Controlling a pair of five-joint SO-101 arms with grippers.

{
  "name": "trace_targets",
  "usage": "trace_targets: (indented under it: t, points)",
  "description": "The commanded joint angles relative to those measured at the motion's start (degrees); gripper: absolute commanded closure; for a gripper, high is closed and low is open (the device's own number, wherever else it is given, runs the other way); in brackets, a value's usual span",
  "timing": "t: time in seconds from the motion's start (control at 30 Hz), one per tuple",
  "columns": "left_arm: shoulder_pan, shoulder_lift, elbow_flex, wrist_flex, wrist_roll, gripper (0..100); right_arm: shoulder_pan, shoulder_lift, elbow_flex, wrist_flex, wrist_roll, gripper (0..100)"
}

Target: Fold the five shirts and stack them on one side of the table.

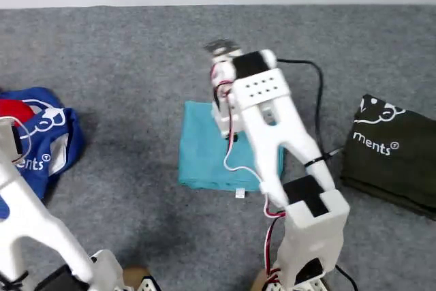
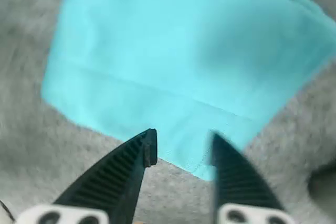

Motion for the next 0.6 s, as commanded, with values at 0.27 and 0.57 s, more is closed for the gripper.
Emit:
trace_targets:
  t: [0.27, 0.57]
  points:
    - [2.73, -2.20, -0.84, 0.79, 0.35, 100, 7.34, 10.77, -0.44, -9.98, -16.00, 73.3]
    - [6.51, -2.11, 6.37, -2.64, 0.62, 100, 8.48, 15.60, -2.37, -13.14, -16.97, 73.2]
